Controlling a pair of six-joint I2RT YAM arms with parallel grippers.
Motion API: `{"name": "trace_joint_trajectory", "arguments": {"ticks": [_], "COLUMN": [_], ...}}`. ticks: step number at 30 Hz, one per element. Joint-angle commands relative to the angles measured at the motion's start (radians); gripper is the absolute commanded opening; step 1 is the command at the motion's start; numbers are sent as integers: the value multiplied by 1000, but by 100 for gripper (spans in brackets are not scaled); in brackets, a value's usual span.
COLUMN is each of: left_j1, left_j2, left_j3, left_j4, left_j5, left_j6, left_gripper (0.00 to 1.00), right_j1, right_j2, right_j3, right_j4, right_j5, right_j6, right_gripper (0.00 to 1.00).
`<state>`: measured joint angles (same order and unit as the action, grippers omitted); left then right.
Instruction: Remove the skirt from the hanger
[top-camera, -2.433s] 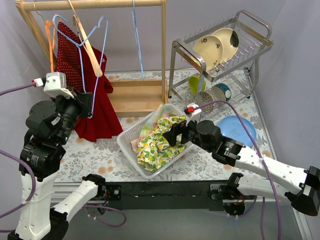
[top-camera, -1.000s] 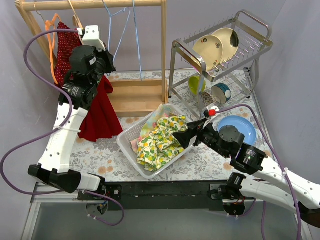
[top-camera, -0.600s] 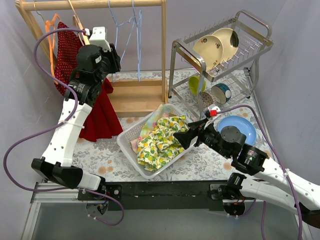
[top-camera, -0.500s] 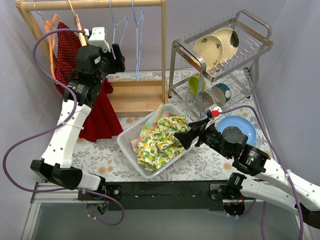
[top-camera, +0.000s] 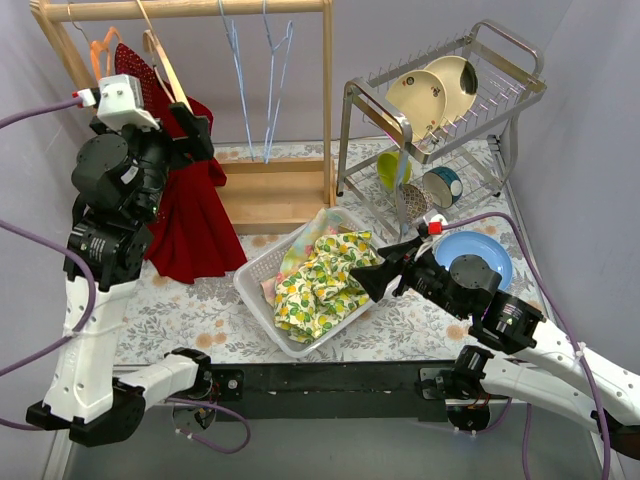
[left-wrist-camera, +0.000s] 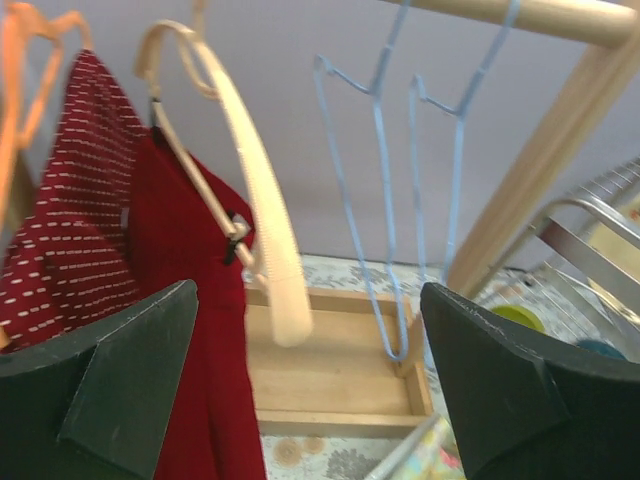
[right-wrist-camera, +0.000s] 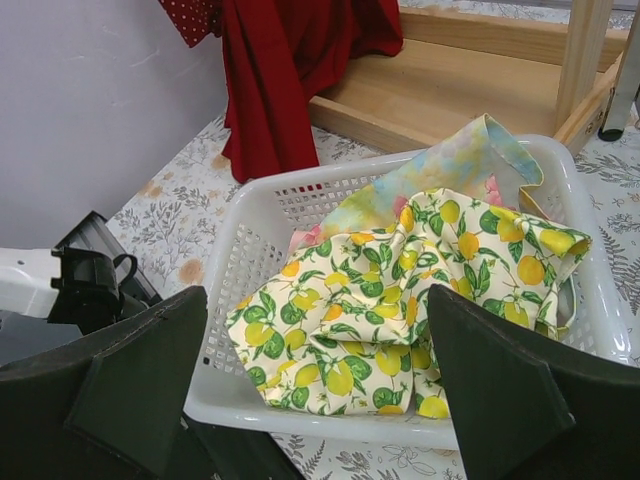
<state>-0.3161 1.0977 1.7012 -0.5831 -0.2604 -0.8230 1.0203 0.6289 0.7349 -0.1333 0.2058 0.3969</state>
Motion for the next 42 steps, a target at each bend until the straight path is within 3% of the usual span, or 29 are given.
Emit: {"name": "trace_joint_trajectory", "arguments": {"ticks": [1,13,18,25,31,34,40,42], "left_j1": [2,3,3,5,5,3,5,5], "left_j2": [22,177,221,252,329,363,337,318], "left_j3": [-25,40,72,64,153,199,189,175], "left_j4": [-47,-23,-5,20,39,29,26,54], "left_j5": [-236,-243,-368,-437,-448,-431,-427,-435], "left_j6": [42,58,100,133,173,171,165,168], "left_gripper": [92,90,77,58,53,43,0,0], "right_j1": [-3,-3,-3,-5,-3,-3,-3,-3], "right_j2": [-3,25,17,8,8,8,-5,-8], "right_j3": [4,8,4,4,6,6,6,8], "right_j4": [14,9,3,1,0,0,-2,0], "right_j5": [-19,-25,-22,-20,-25,-29,-26,-28], "right_j6": [16,8,5,3,3,5,3,3], "right_gripper": [98,98,98,98,98,98,98,98]}}
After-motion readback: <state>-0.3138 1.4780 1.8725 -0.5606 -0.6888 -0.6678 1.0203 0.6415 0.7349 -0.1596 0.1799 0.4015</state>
